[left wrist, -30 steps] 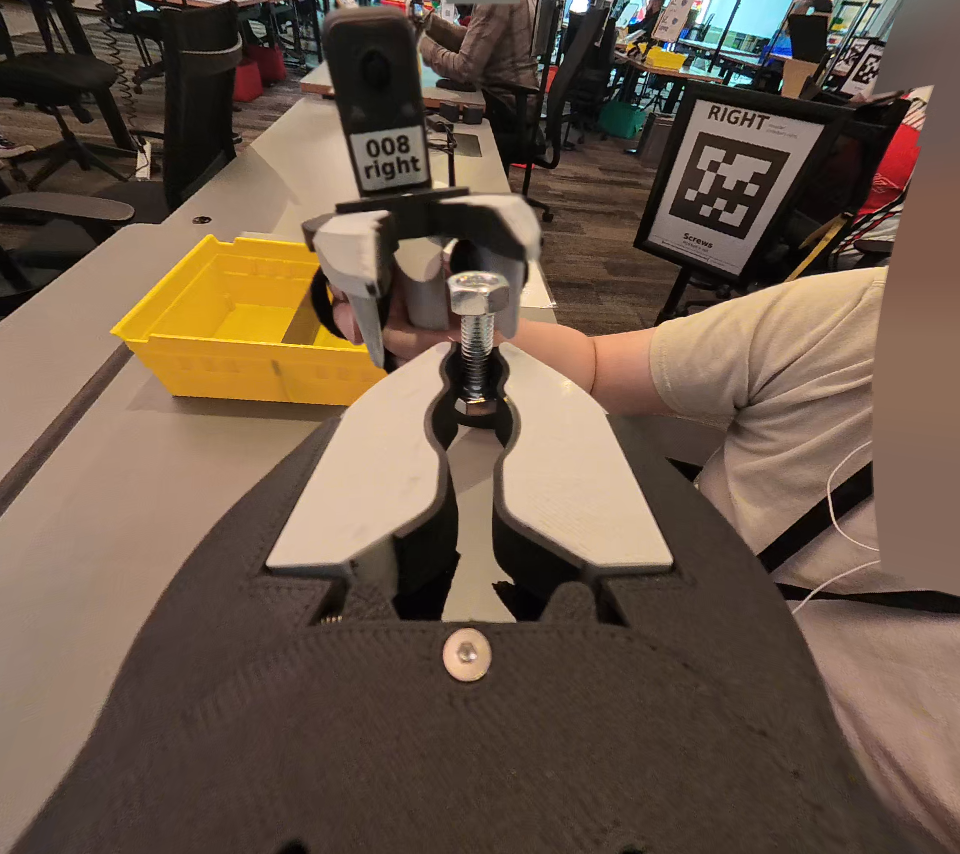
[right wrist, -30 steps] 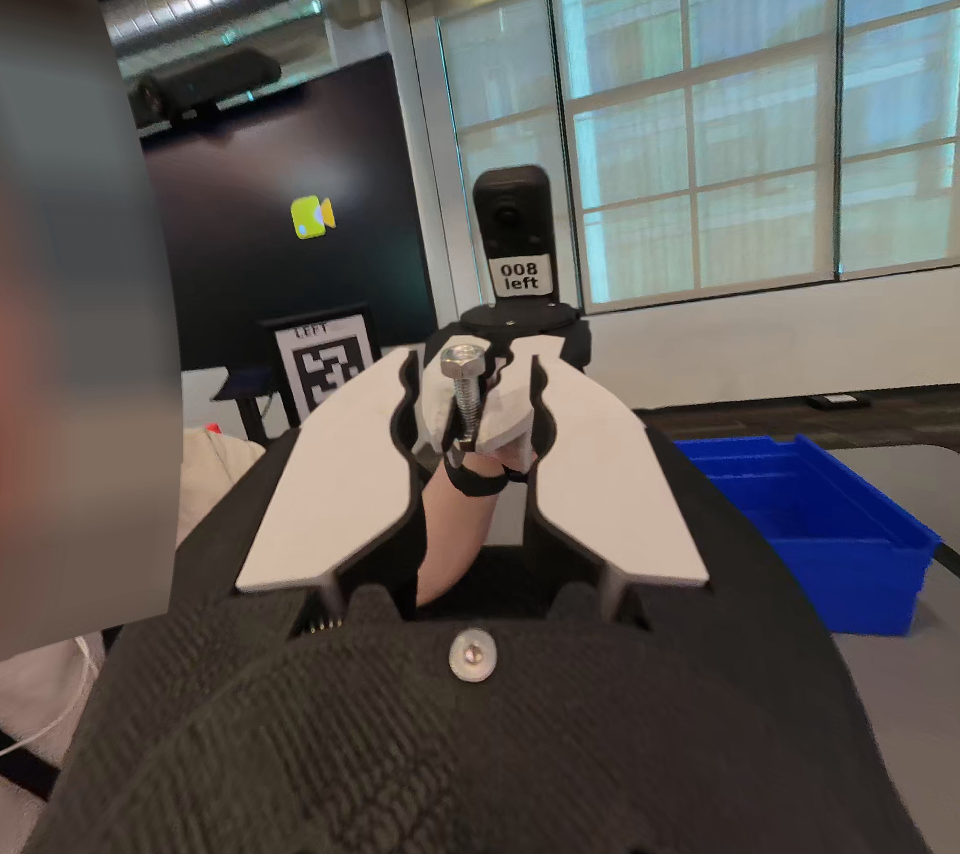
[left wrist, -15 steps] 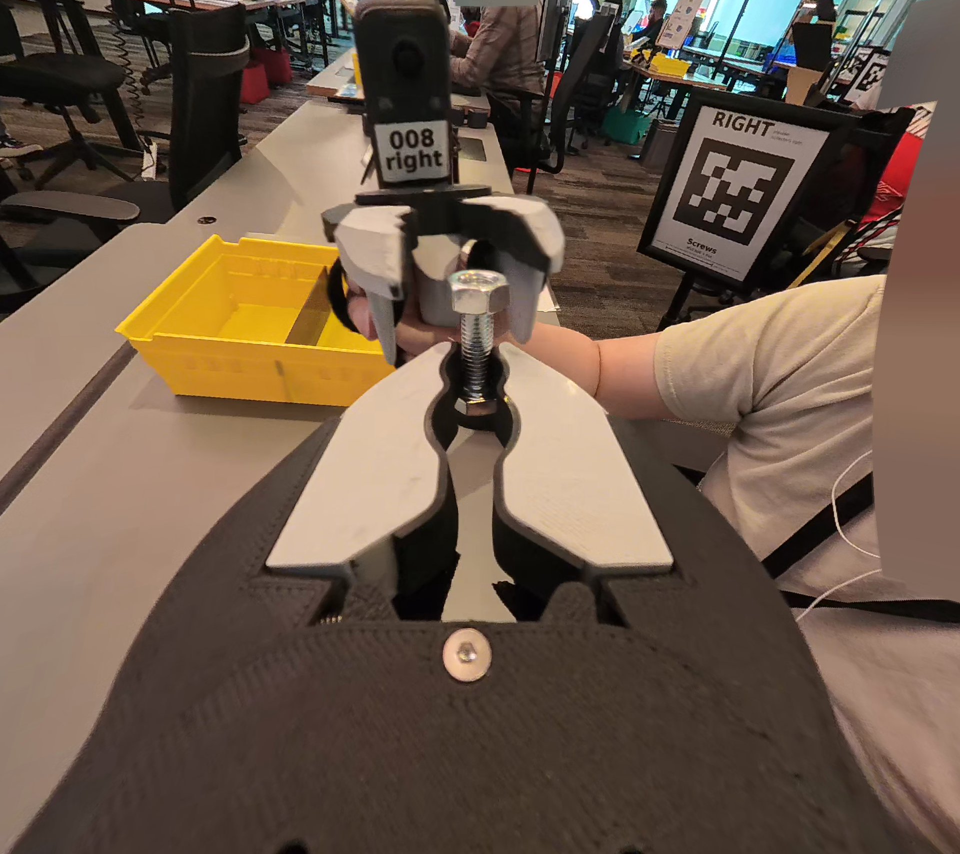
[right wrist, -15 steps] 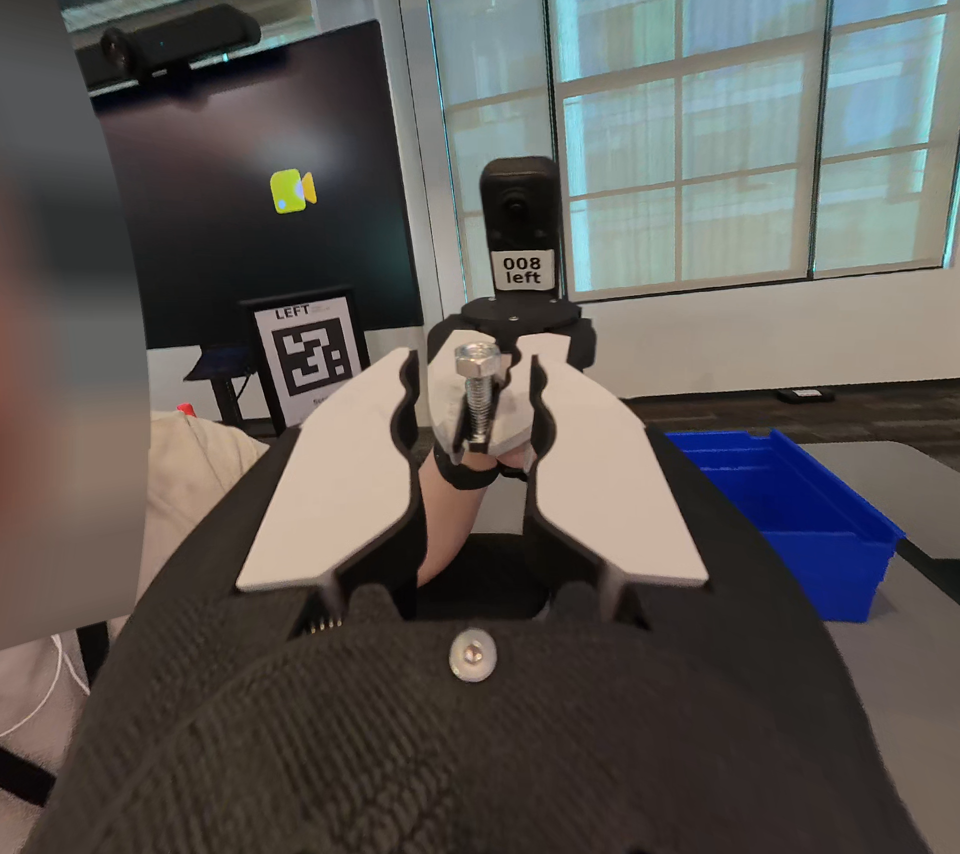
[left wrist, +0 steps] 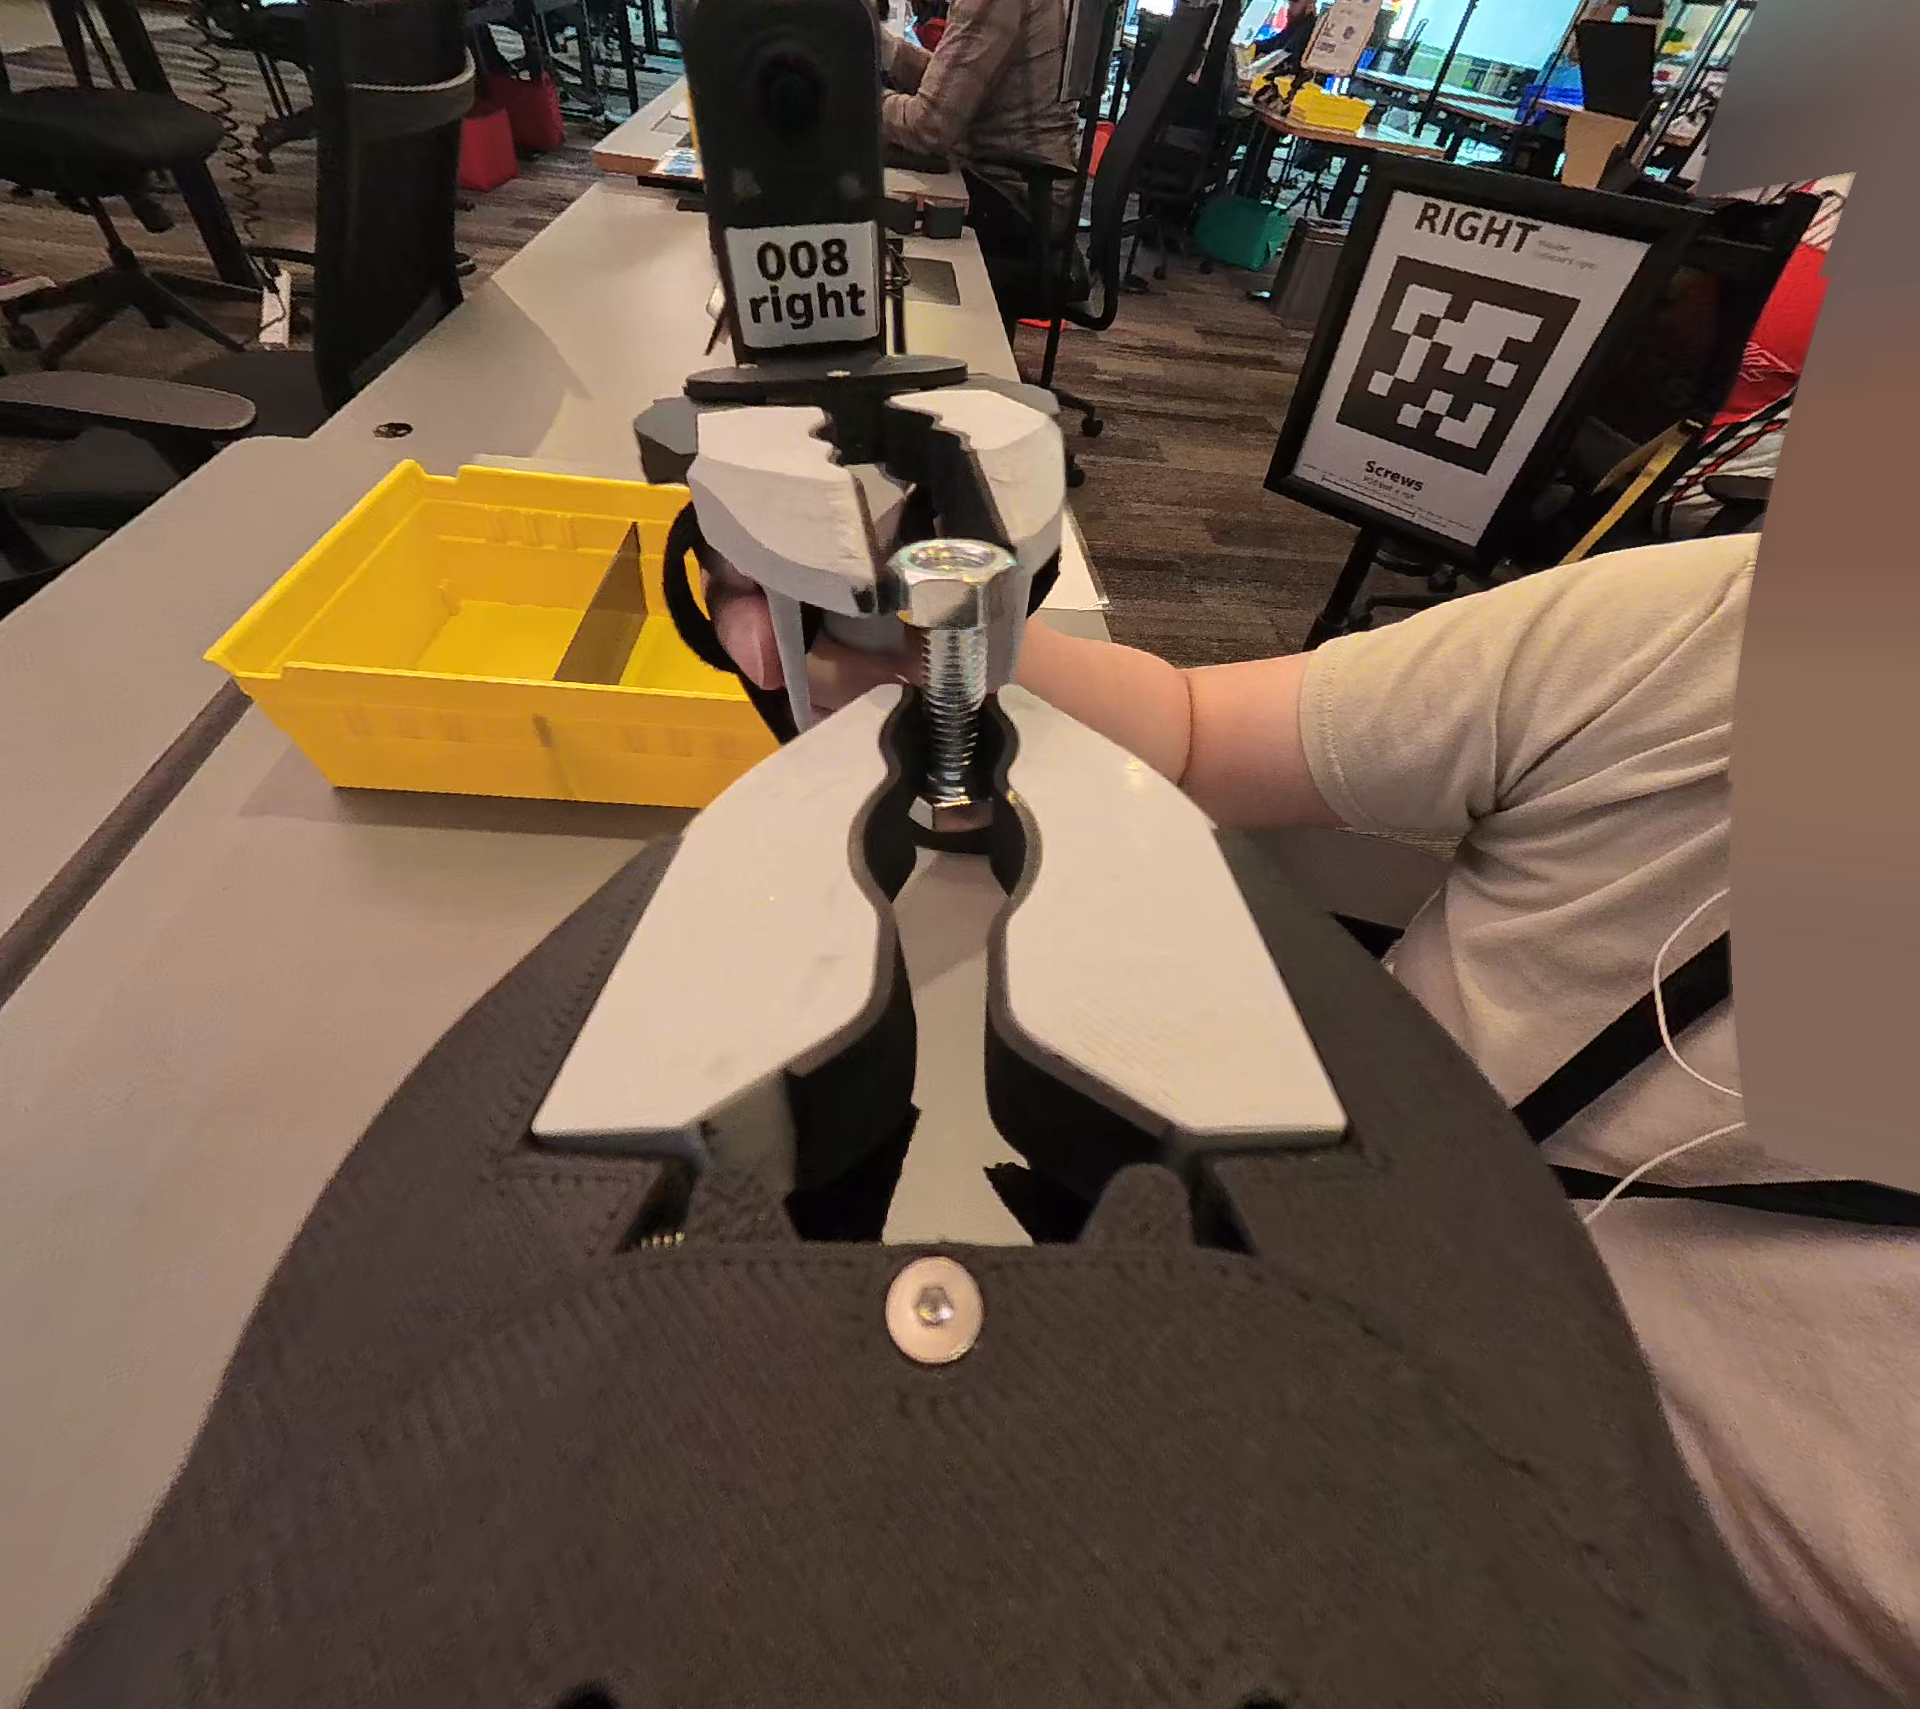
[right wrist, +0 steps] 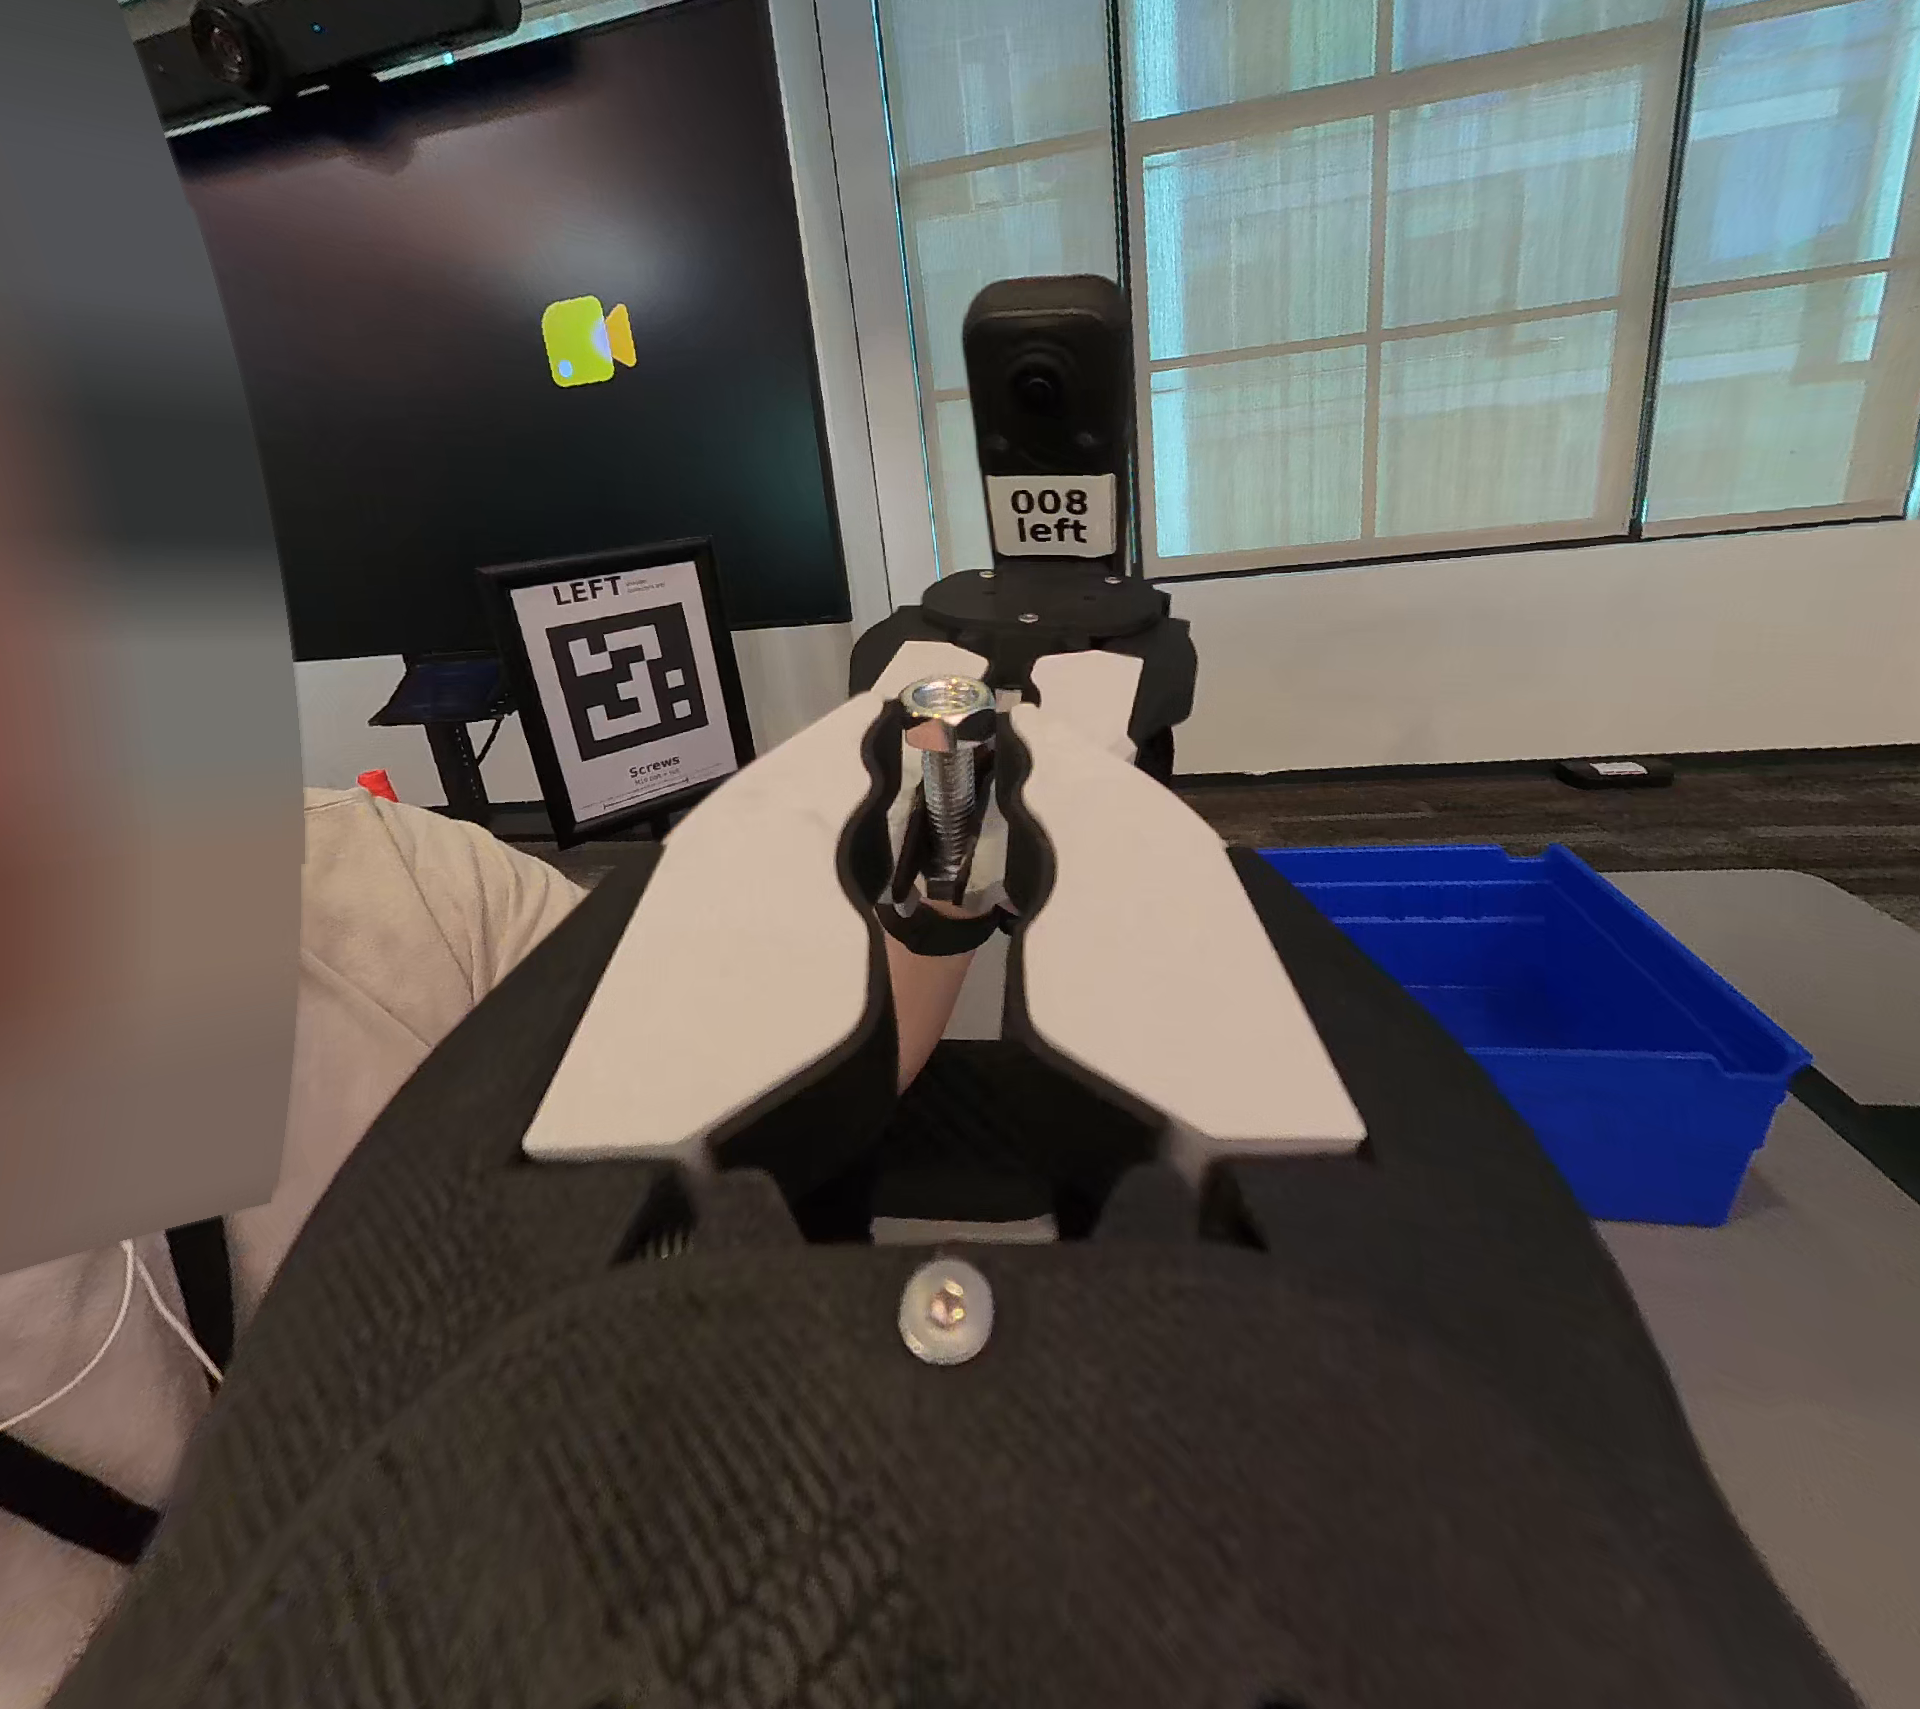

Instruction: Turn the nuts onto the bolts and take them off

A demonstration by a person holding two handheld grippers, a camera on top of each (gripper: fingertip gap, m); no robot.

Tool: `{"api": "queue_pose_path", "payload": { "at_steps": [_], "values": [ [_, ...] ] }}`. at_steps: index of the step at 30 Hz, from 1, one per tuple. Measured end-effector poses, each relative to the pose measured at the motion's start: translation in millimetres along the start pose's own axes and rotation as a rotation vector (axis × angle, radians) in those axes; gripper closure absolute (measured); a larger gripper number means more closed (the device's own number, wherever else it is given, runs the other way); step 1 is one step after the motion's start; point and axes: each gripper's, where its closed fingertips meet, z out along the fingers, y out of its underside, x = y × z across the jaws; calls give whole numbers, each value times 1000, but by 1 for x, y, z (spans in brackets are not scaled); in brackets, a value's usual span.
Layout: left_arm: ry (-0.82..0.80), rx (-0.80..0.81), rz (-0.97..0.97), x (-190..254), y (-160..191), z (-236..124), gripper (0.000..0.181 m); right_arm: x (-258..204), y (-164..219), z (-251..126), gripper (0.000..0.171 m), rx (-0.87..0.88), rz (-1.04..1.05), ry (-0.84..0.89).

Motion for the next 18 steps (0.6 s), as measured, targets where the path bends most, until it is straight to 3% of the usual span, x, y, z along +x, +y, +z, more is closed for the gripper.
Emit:
{"api": "queue_pose_path", "payload": {
  "at_steps": [9, 12, 18],
  "values": [
    [-1, 2, -8, -1, 0, -1, 172, 11, -3, -8, 152, 23, 12, 26],
    [-8, 0, -4, -2, 0, -2, 172, 4, 0, -7, 171, -7, -5, -7],
    [-93, 13, -4, -13, -4, -24, 172, 39, 9, -29, 171, -157, -26, 224]
  ]
}}
